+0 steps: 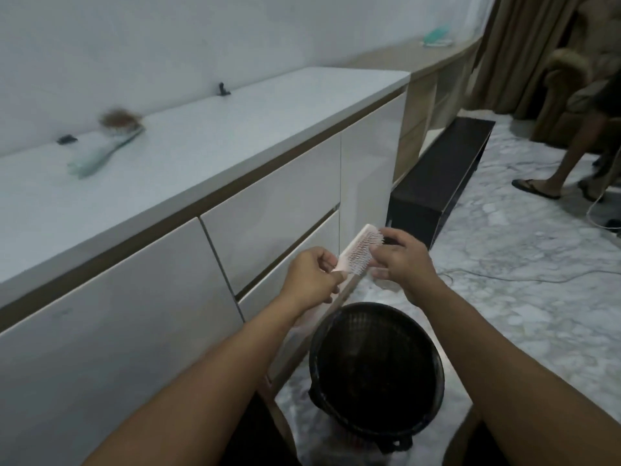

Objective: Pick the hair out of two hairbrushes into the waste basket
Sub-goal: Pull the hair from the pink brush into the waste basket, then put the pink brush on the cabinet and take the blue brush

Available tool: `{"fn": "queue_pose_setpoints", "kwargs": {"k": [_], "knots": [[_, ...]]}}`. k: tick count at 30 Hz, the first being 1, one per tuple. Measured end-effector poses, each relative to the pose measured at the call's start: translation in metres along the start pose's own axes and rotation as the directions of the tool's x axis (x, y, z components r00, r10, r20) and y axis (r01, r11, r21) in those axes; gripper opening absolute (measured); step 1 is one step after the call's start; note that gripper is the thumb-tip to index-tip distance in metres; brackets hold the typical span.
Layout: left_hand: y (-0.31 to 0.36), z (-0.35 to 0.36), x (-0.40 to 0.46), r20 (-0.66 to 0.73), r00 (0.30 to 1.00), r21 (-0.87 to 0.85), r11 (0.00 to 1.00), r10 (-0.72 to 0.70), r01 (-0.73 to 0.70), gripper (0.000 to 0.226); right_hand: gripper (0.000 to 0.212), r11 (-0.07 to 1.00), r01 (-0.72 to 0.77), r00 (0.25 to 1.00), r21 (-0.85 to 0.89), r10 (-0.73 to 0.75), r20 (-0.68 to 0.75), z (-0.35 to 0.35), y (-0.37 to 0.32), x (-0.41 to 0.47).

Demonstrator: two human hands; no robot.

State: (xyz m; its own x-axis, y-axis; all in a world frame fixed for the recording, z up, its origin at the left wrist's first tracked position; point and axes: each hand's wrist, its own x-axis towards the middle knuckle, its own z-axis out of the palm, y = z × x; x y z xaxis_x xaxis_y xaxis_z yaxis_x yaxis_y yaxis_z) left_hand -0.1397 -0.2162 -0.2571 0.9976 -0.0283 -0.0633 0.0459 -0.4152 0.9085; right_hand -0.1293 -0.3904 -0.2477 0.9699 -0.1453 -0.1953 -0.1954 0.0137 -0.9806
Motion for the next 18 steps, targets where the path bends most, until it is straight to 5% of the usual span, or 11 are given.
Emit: {"fn": "queue_pose_setpoints", "kwargs": {"k": [11, 18], "knots": [[0.108, -0.1, 0.012, -0.095, 0.973, 0.209, 0.96, 0.211, -0.188, 0.034, 0.038, 0.962, 0.27, 0.961, 0.031, -0.272, 0.047, 0.05, -0.127, 0.018], [0.142, -0.175, 0.024, -0.327, 0.9, 0.278, 0.94, 0.288, -0.2, 0.031, 0.043, 0.896, 0.441, 0.896, -0.04, -0.437, 0.079, 0.118, -0.202, 0.023]]}}
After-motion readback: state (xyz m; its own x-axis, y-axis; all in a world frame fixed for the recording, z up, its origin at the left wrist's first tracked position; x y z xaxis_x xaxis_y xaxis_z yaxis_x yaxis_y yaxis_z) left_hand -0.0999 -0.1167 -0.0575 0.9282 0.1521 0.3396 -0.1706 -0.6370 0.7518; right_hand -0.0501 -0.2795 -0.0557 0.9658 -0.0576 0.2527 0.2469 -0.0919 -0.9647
